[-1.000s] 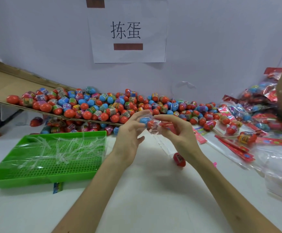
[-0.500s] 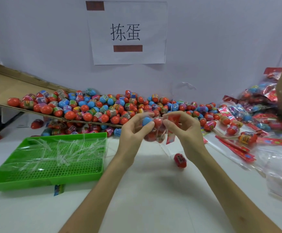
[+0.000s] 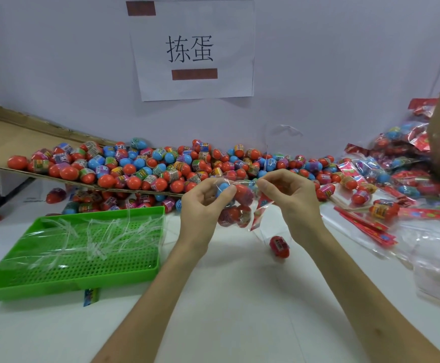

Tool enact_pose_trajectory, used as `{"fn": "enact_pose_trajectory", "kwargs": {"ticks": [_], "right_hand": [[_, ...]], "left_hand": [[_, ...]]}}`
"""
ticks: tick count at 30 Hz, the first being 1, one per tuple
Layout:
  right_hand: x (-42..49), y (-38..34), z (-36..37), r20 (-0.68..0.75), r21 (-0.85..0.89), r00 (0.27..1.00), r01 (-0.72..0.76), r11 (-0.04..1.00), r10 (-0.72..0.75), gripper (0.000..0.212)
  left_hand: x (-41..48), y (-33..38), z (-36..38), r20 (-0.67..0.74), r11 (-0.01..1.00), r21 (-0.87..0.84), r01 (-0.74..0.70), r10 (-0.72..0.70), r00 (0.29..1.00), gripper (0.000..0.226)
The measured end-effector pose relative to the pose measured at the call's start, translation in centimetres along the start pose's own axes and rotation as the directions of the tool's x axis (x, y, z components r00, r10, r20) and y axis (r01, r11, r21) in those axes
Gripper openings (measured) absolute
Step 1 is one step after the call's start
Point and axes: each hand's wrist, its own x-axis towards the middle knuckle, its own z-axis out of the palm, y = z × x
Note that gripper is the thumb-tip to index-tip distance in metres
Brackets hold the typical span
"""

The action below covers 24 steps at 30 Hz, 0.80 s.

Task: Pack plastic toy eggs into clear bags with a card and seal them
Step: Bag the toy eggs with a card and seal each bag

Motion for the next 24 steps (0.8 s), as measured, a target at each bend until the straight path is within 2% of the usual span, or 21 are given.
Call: {"fn": "enact_pose_trajectory", "kwargs": {"ticks": [5,10,13,16,22,24], "right_hand": [[-0.1,0.4,0.4,0.015,-0.075,0.998,0.061,0.995,-0.06,0.016],[-0.2,0.6,0.5,0.054,-0.117,0.995,0.09,0.989,-0.084,0.018],[-0.3,0.6,0.6,0.056,-0.116,0.995,0.086,0.99,-0.08,0.017],[-0.6,0.5,1.0,0.079,-0.109,0.994,0.079,0.991,-0.07,0.016],[-1.0,0.0,1.6,0.101,-0.117,0.992,0.09,0.989,-0.079,0.018],[-1.0,0.0,1.7,0.1,-0.114,0.992,0.089,0.99,-0.078,0.018]], "left_hand": [[-0.1,0.1,0.1,0.003,0.997,-0.056,0.057,-0.057,0.998,0.008],[-0.2,0.4,-0.1,0.077,0.99,-0.098,0.1,-0.093,0.993,0.021],[-0.3,0.6,0.1,0.1,0.988,-0.114,0.107,-0.096,0.99,0.014],[-0.3,0.4,0.1,0.069,0.992,-0.094,0.086,-0.079,0.994,0.023],[-0.4,0.4,0.1,0.011,0.978,-0.19,0.084,-0.083,0.996,0.011],[-0.4,0.4,0.2,-0.005,0.972,-0.212,0.1,-0.103,0.995,0.017]]}}
